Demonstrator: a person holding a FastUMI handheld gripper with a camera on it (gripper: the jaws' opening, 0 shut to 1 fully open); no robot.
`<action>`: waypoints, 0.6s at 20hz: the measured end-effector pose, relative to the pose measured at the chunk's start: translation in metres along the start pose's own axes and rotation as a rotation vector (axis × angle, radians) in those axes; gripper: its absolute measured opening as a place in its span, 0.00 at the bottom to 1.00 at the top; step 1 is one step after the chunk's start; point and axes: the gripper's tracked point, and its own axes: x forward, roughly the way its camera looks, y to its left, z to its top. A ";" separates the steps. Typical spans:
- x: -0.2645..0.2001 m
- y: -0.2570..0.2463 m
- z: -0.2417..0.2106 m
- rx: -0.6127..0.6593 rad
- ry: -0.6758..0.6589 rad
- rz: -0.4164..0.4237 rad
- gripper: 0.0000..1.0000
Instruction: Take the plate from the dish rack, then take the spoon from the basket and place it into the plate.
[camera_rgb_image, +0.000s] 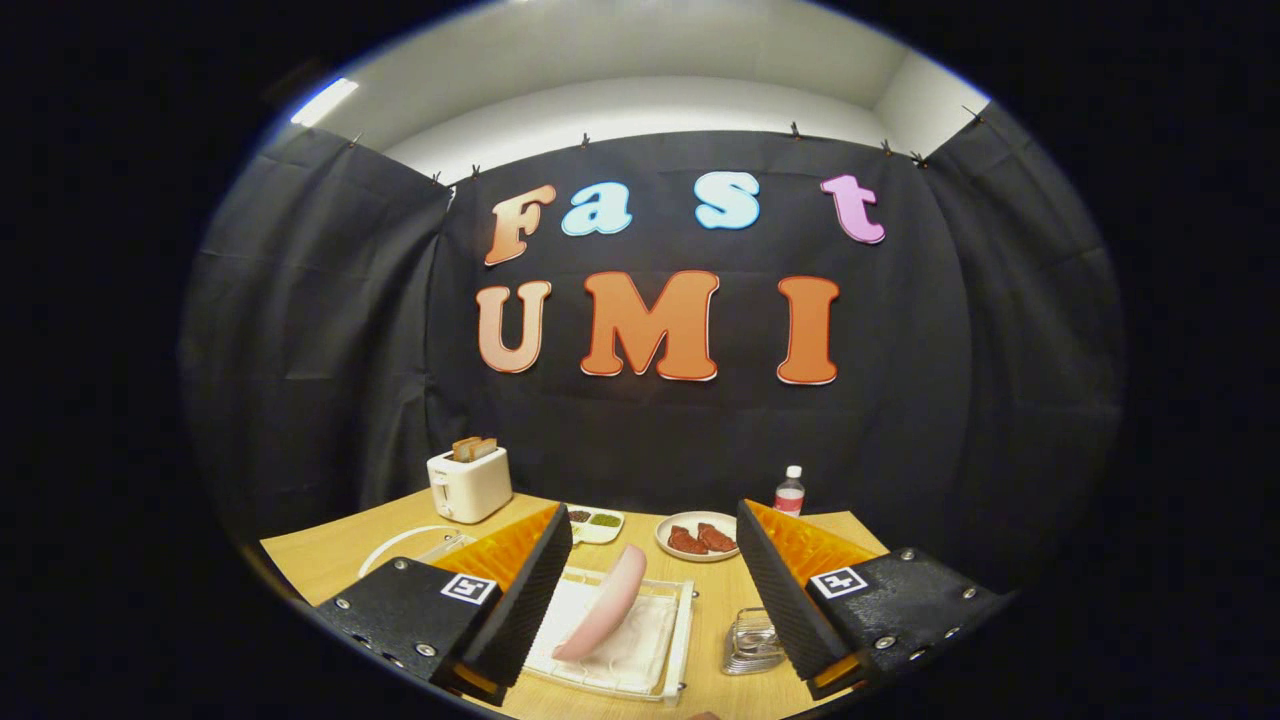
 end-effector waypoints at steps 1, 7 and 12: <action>0.006 0.005 -0.003 0.009 0.017 0.011 0.98; 0.046 0.018 -0.050 0.012 0.224 0.039 0.98; 0.073 0.028 -0.077 0.001 0.355 0.051 0.97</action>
